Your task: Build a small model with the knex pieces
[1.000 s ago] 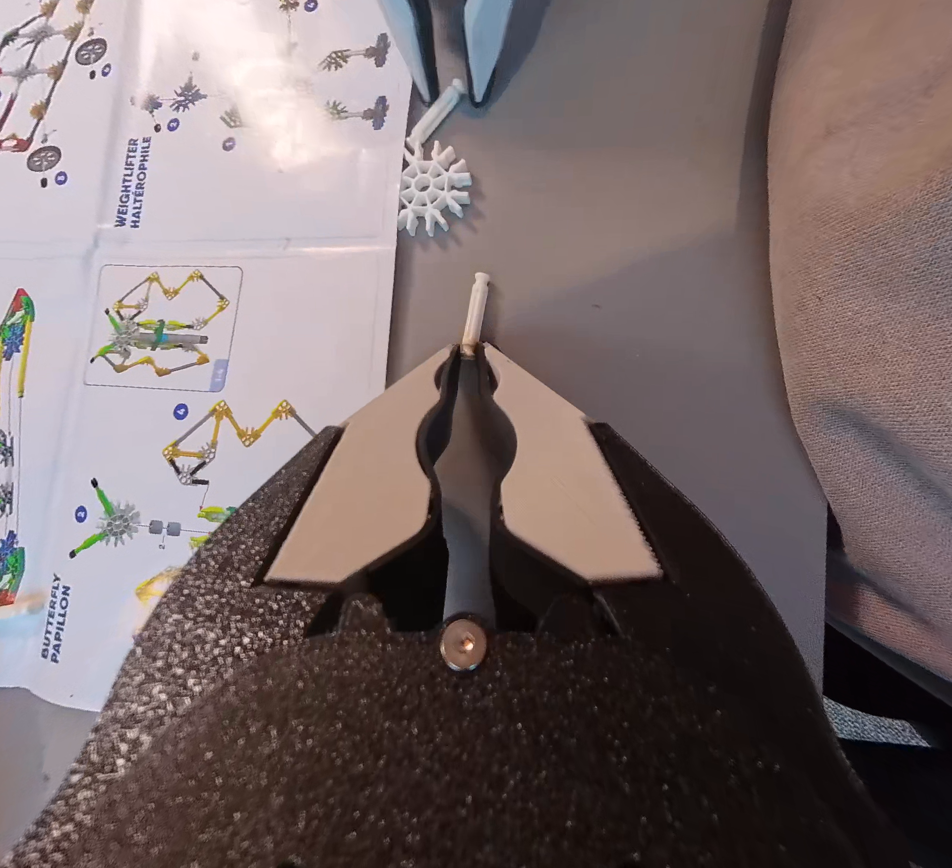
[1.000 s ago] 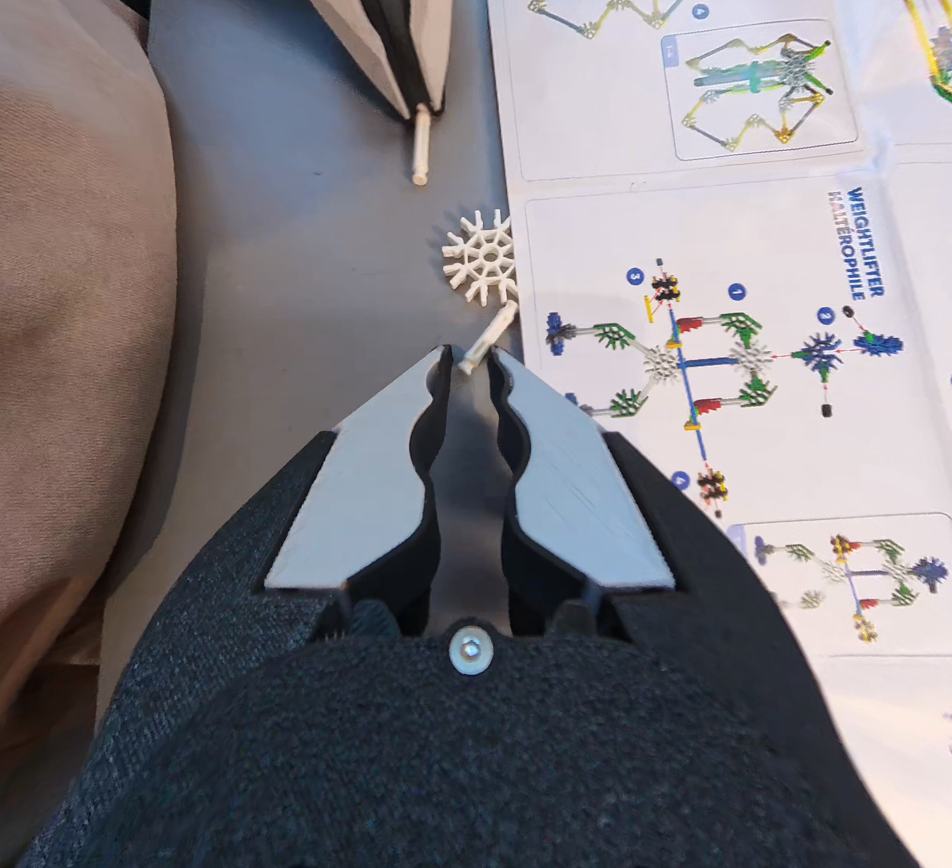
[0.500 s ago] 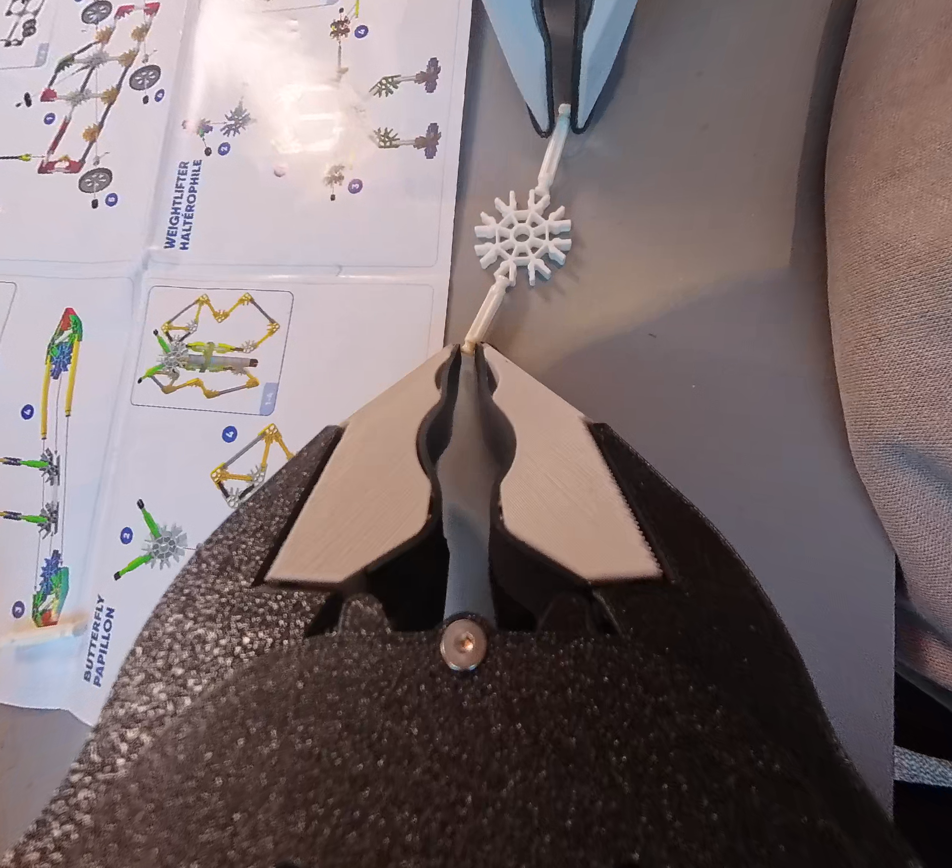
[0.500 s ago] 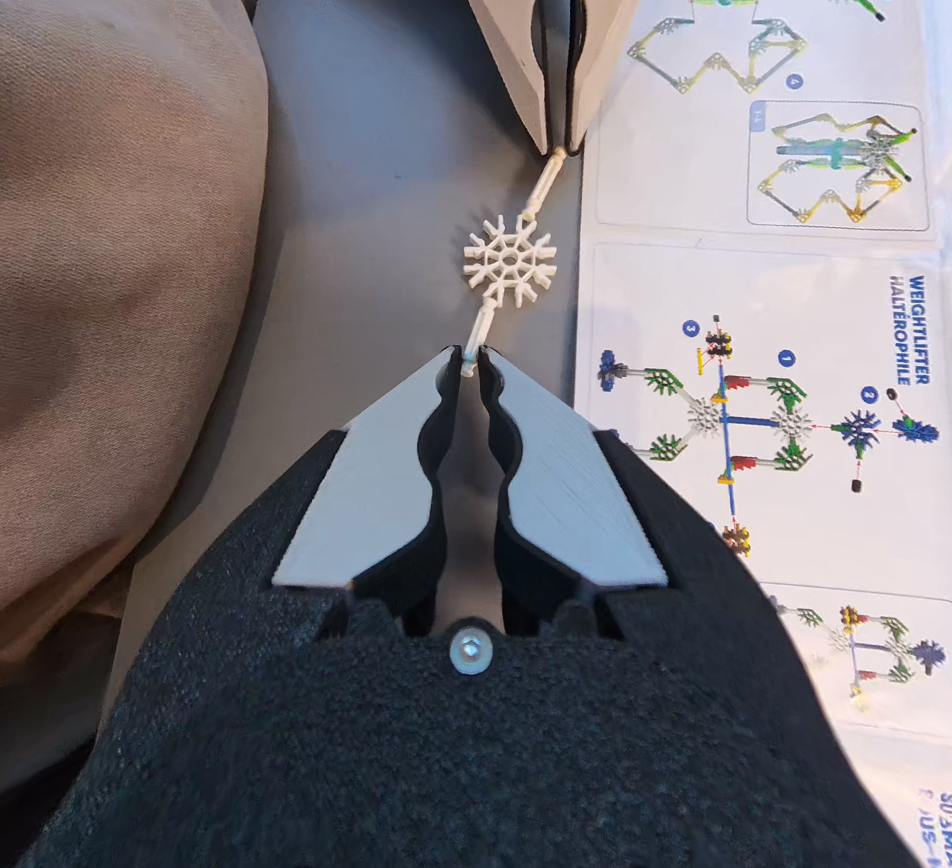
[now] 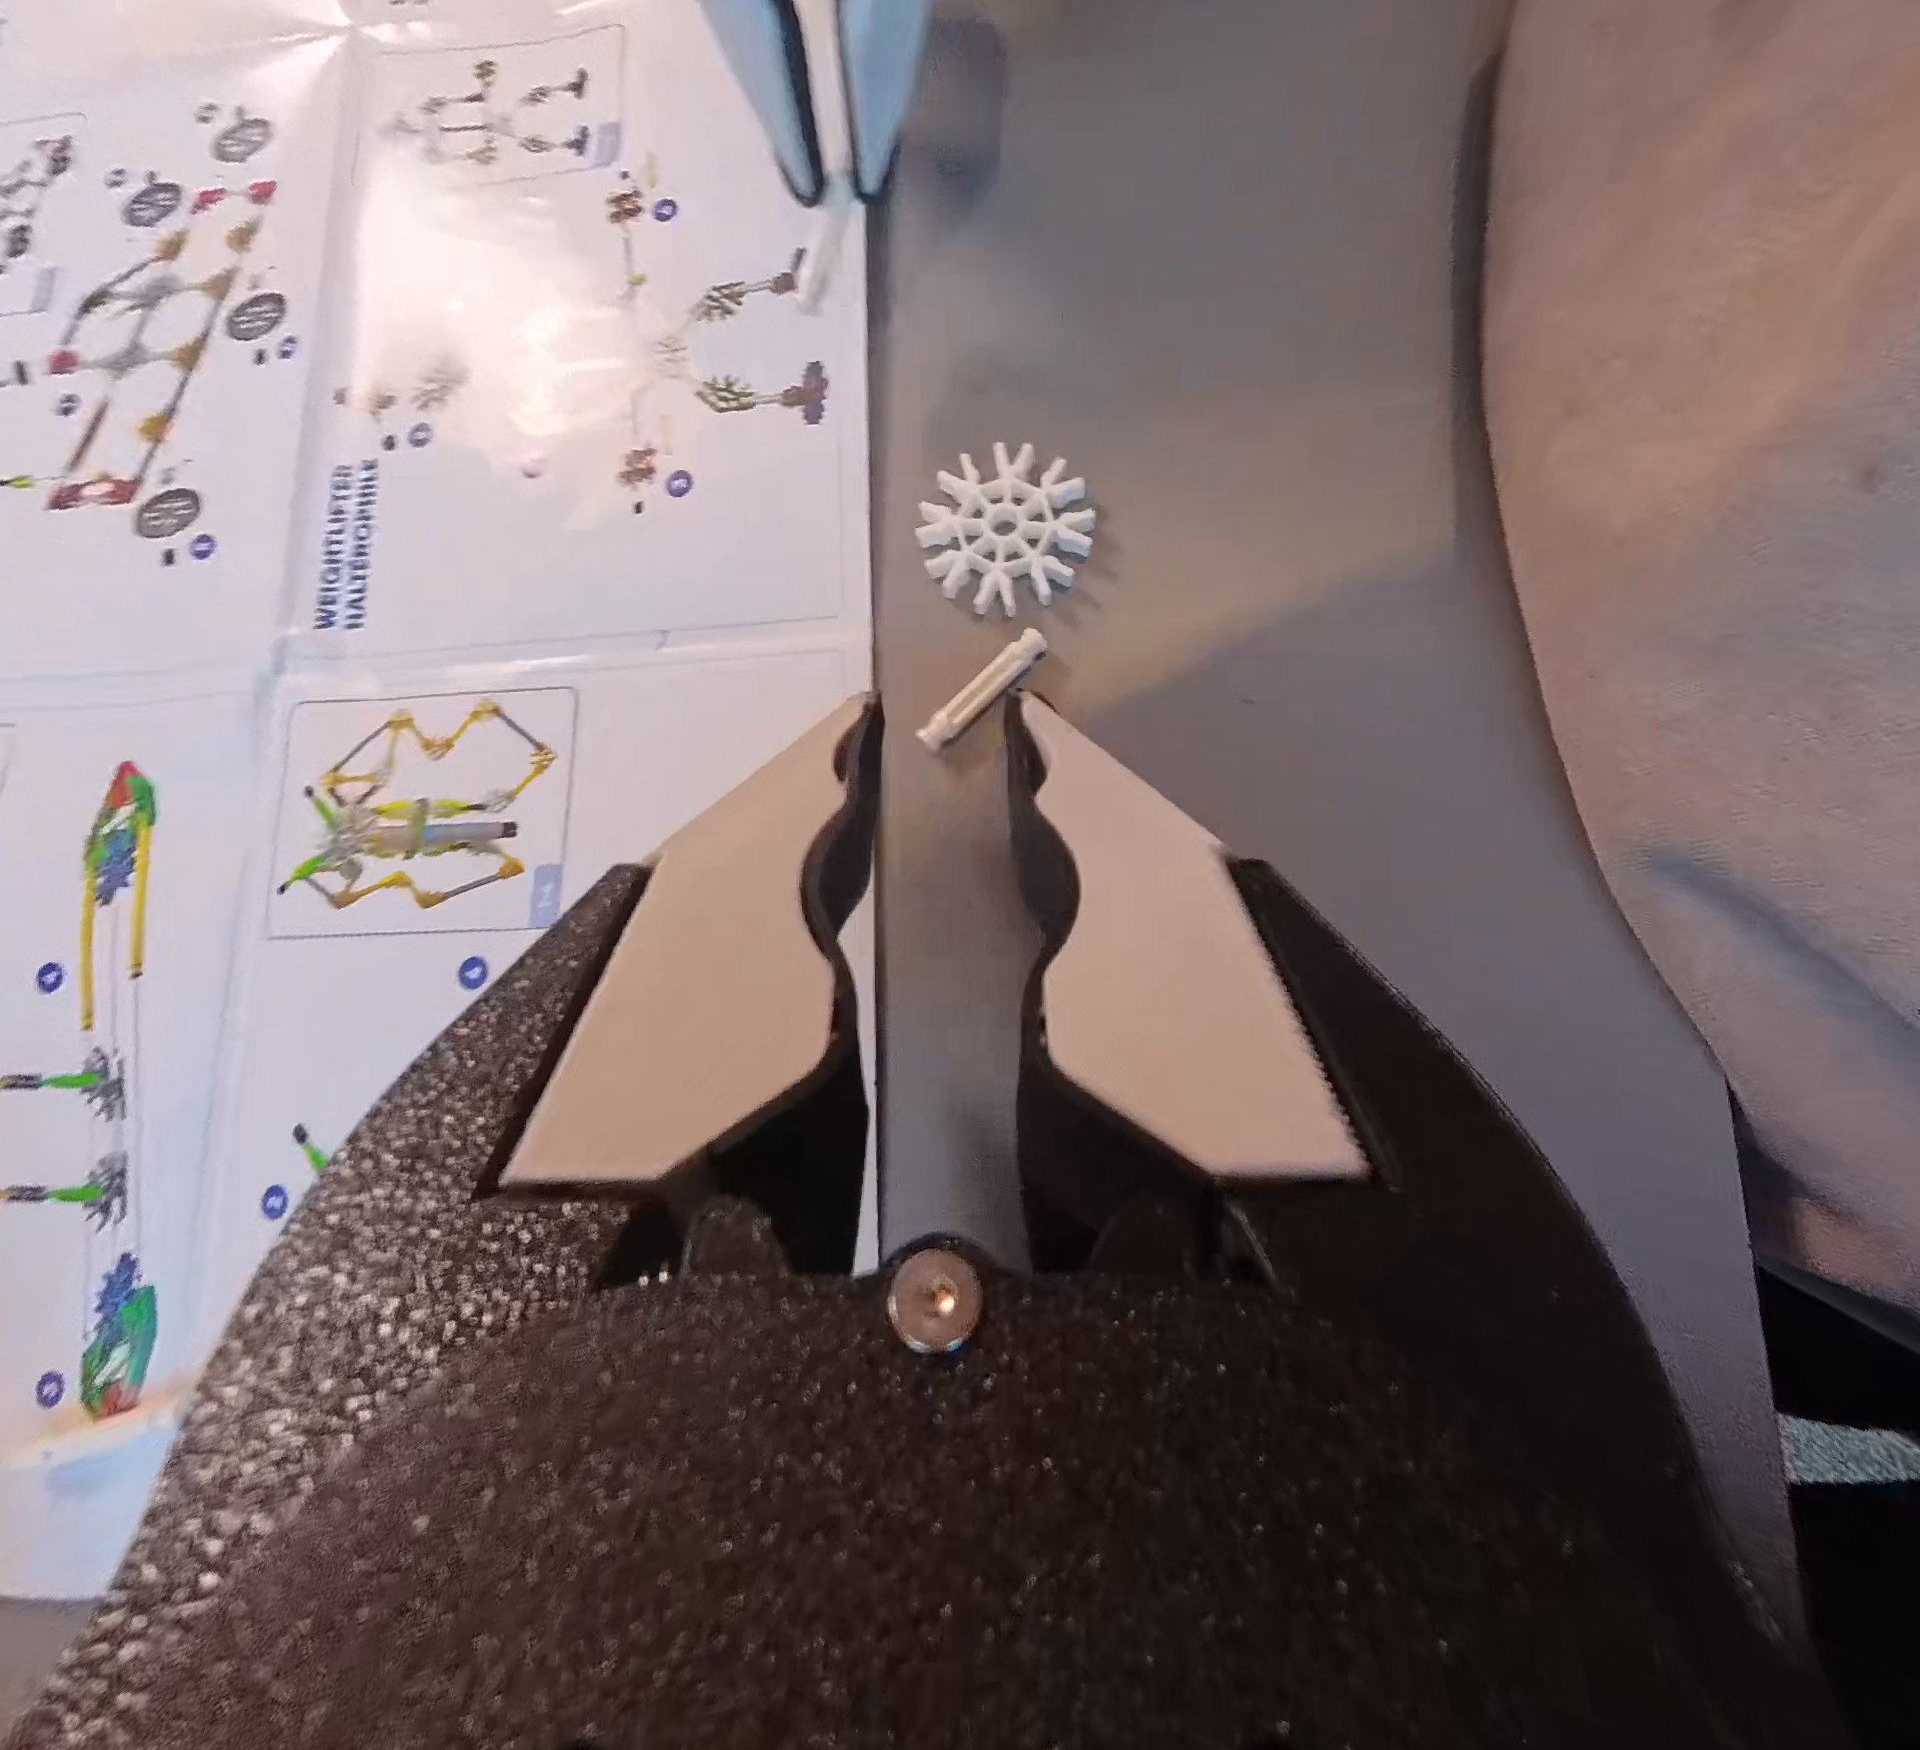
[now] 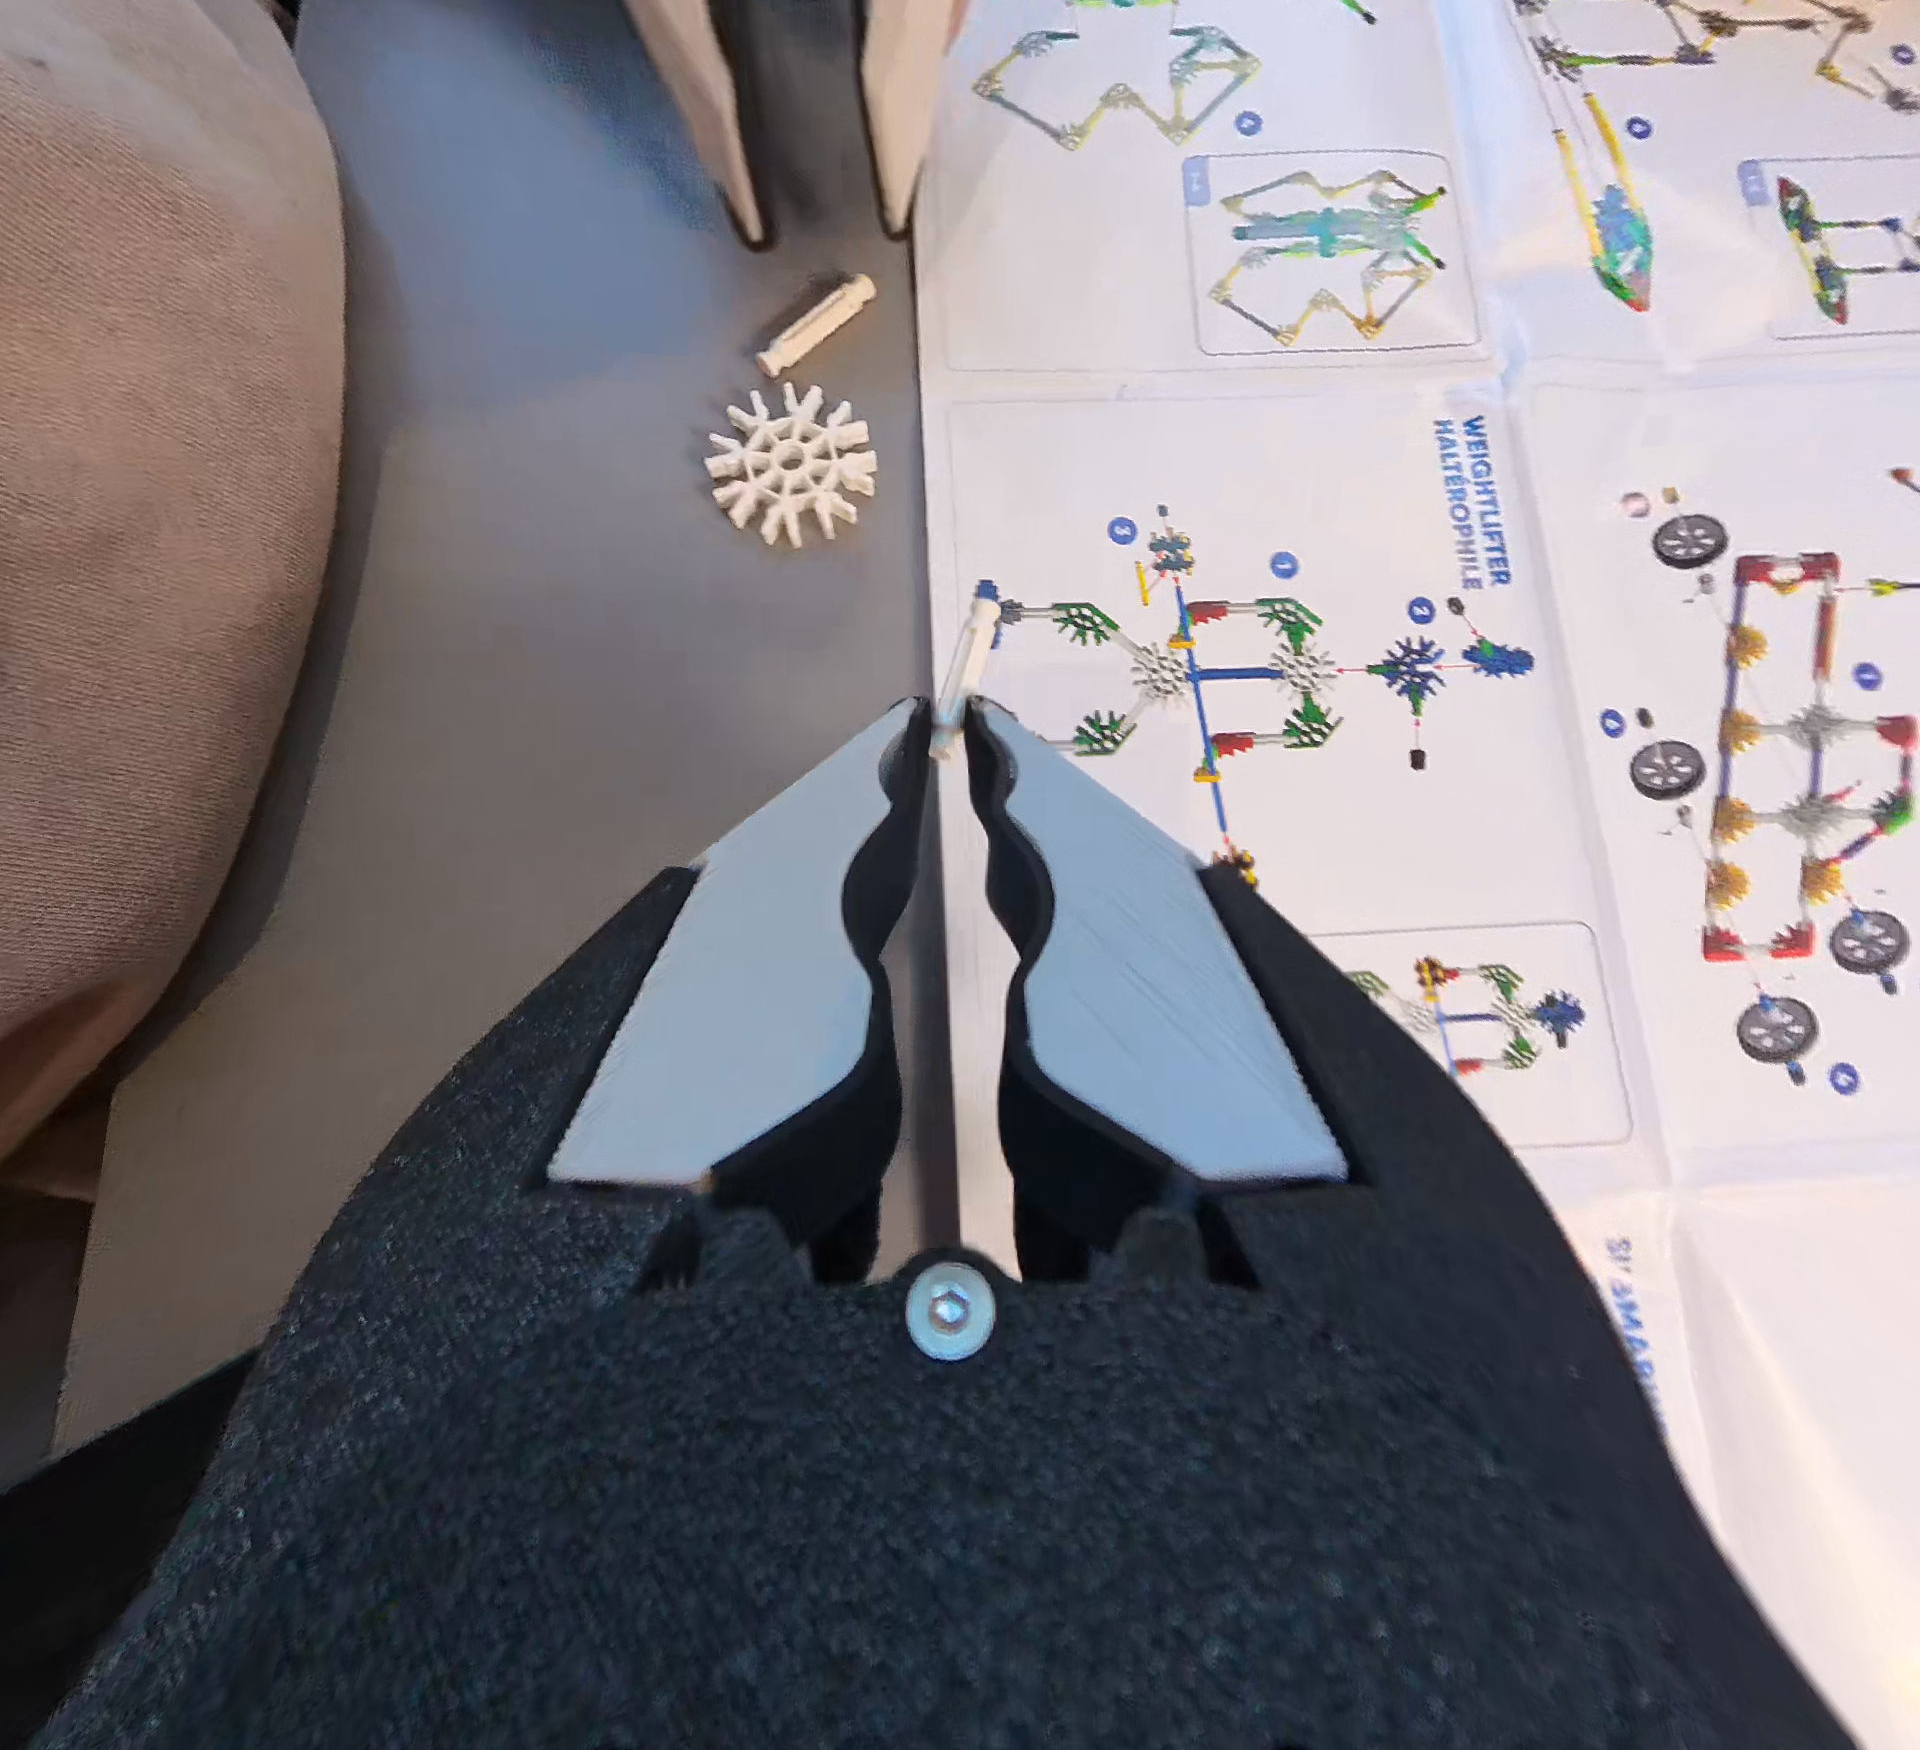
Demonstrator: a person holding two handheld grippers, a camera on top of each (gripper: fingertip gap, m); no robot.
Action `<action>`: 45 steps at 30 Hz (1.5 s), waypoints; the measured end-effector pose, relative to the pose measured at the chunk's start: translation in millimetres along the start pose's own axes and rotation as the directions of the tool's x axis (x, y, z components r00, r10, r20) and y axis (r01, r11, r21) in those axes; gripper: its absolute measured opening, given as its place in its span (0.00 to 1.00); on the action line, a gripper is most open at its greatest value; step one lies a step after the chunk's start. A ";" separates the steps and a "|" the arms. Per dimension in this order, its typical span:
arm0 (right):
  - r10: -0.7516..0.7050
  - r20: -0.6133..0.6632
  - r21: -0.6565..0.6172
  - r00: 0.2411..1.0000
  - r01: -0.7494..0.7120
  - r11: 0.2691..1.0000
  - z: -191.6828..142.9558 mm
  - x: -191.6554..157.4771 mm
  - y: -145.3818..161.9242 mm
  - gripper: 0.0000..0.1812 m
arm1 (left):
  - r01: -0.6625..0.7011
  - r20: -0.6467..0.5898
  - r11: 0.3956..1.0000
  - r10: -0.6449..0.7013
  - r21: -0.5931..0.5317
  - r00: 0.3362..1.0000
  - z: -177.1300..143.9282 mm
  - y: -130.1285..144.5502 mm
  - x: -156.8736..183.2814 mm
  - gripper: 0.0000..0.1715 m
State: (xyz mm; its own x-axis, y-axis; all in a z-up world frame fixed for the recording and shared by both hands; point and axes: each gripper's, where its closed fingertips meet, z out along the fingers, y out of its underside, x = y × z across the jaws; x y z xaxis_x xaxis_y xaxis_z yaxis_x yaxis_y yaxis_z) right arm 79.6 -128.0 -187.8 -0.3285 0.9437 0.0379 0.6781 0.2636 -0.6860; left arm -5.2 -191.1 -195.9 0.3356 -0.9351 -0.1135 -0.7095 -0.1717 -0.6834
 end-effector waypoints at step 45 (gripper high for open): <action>0.089 -0.154 0.031 0.984 -0.086 0.996 40.1 81.5 -21.3 0.22 | 0.157 0.119 0.985 -0.164 0.068 0.979 14.6 -2.2 -72.9 0.12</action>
State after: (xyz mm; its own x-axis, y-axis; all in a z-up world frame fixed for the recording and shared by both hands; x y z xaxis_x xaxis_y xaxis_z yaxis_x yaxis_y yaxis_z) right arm 12.0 -64.7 -199.3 -0.1612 0.9830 0.0882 0.6830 0.1756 -0.7090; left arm -19.0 -118.0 -196.7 0.5190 -0.8506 -0.0845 -0.6040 -0.2949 -0.7404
